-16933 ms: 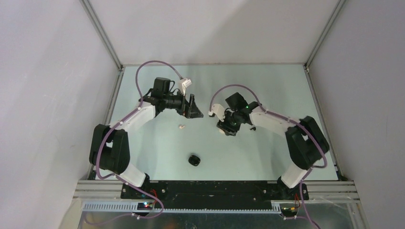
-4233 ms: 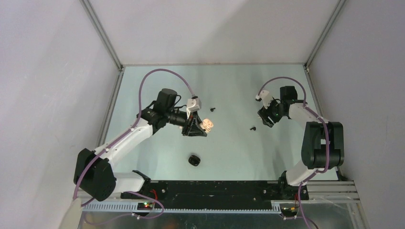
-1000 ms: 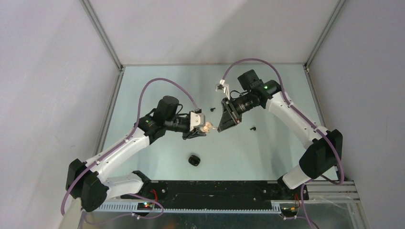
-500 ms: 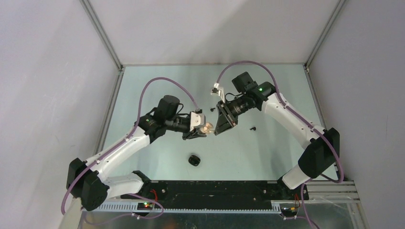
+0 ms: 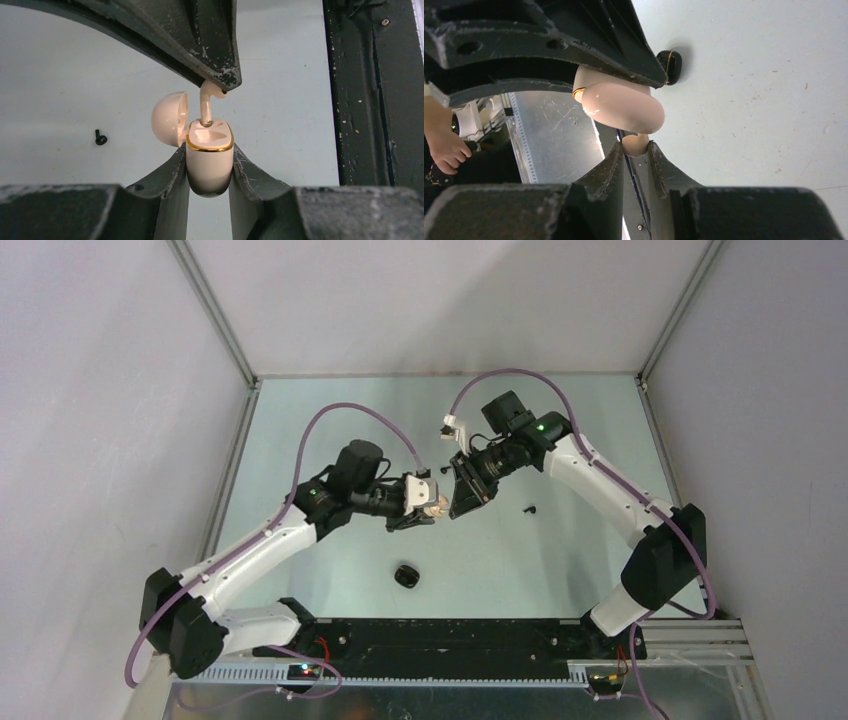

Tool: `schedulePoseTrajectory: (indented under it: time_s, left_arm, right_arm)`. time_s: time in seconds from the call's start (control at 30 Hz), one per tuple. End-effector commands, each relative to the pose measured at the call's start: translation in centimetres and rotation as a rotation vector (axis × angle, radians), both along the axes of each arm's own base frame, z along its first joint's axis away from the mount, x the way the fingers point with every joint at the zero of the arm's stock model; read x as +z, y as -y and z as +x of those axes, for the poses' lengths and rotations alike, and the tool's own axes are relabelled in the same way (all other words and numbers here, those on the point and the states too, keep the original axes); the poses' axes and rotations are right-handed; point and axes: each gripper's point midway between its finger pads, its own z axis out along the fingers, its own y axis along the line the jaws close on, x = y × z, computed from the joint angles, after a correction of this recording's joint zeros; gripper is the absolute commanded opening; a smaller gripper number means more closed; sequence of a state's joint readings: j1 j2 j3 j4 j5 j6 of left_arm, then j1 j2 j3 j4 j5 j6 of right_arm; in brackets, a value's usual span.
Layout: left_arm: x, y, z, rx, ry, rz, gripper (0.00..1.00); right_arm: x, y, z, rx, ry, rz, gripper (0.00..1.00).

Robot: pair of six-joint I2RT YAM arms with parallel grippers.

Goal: Insert the wireless bluetooth earbuds into the charging case
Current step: Place the earbud in the charging case.

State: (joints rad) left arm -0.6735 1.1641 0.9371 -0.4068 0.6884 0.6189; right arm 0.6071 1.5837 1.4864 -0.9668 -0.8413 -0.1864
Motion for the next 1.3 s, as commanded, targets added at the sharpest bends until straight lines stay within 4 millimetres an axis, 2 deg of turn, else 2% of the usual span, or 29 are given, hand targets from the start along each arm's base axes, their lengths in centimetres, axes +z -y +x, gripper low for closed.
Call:
schedulePoseTrajectory:
  time_s: [0.0, 0.67, 0.9, 1.1, 1.27]
  left_arm:
    - [1.4, 0.8, 0.6, 0.011, 0.048, -0.005, 0.00]
    - [0.3, 1.6, 0.1, 0.001, 0.041, 0.034, 0.00]
    - [0.3, 1.8, 0.7, 0.037, 0.046, 0.020, 0.00]
    - [0.1, 1.9, 1.2, 0.064, 0.043, 0.021, 0.00]
    - [-0.1, 2.0, 0.7, 0.037, 0.038, 0.022, 0.00]
  right_arm:
    - [-0.1, -0.4, 1.1, -0.030, 0.020, -0.014, 0.12]
    - [0.2, -1.5, 0.8, -0.001, 0.003, -0.002, 0.12]
    - [0.3, -1.9, 0.4, 0.005, -0.041, 0.019, 0.12]
    - [0.6, -2.1, 0.7, -0.016, -0.090, 0.044, 0.12]
    - [0.2, -1.9, 2.1, -0.054, -0.101, 0.036, 0.12]
